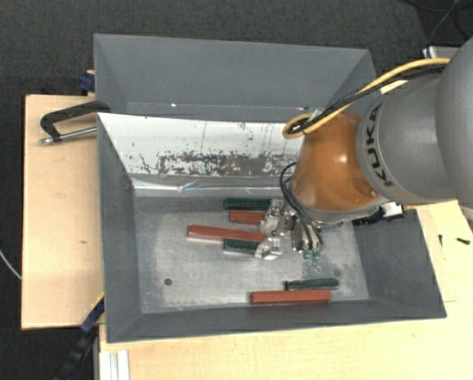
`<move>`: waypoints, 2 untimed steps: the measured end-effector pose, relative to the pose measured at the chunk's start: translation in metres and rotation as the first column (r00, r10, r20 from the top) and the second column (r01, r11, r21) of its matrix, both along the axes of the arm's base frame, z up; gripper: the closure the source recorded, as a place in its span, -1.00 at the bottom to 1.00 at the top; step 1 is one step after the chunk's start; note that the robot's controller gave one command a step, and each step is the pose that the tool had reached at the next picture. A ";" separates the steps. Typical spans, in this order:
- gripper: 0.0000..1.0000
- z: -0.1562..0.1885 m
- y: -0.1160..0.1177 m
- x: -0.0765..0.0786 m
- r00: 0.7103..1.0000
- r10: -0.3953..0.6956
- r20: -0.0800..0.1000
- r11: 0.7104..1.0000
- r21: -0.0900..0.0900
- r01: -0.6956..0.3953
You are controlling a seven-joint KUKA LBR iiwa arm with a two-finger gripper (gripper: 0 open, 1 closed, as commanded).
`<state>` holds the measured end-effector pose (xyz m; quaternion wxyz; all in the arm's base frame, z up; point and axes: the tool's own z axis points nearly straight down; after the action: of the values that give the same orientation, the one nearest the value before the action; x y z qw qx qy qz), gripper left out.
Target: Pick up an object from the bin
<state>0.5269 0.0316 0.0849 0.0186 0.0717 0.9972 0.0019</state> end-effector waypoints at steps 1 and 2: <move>1.00 0.143 -0.011 -0.012 0.999 0.030 -0.031 1.000 0.000 -0.030; 1.00 0.142 -0.011 -0.012 0.999 0.031 -0.032 1.000 0.000 -0.031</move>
Offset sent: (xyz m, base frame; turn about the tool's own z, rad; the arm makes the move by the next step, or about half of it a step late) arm 0.0000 0.0000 0.0000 0.0000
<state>0.5148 0.0208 0.2273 0.0026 0.0565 0.9984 0.0006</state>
